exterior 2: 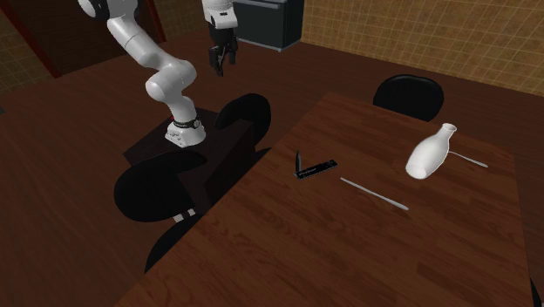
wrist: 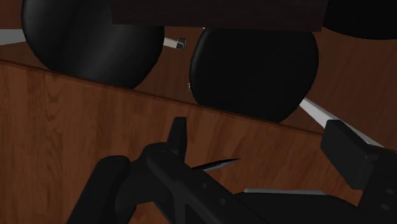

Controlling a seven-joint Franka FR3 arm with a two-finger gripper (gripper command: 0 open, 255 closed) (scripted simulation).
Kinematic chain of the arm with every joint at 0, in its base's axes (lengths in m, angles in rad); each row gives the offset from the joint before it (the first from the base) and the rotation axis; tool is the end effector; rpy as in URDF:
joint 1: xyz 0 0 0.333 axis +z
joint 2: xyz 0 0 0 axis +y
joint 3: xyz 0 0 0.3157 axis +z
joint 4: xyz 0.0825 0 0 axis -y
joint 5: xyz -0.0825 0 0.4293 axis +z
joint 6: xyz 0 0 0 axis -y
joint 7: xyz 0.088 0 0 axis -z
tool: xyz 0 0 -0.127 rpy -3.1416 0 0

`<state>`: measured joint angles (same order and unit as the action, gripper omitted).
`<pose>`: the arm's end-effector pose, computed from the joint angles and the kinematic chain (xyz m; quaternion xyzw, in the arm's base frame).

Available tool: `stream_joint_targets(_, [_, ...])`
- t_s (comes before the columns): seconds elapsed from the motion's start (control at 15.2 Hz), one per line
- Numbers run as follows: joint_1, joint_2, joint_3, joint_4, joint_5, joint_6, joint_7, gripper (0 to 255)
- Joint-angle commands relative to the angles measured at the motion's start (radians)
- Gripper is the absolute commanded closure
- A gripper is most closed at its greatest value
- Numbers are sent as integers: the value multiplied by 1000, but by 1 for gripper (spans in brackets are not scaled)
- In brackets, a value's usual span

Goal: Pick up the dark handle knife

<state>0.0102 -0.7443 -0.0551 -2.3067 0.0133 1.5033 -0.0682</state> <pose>0.3555 -0.0181 0.5749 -0.9990 -0.0197 0.0286 0.0267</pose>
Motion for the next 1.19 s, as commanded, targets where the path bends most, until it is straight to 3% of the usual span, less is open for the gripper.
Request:
stream_joint_targets(0.0, [0,0,0,0,0,0,0,0])
stream_joint_targets(0.53, [31,218,-53,-27,-46,253,-158,0])
stream_joint_targets(1.12, [63,527,-93,51,-56,497,-326,0])
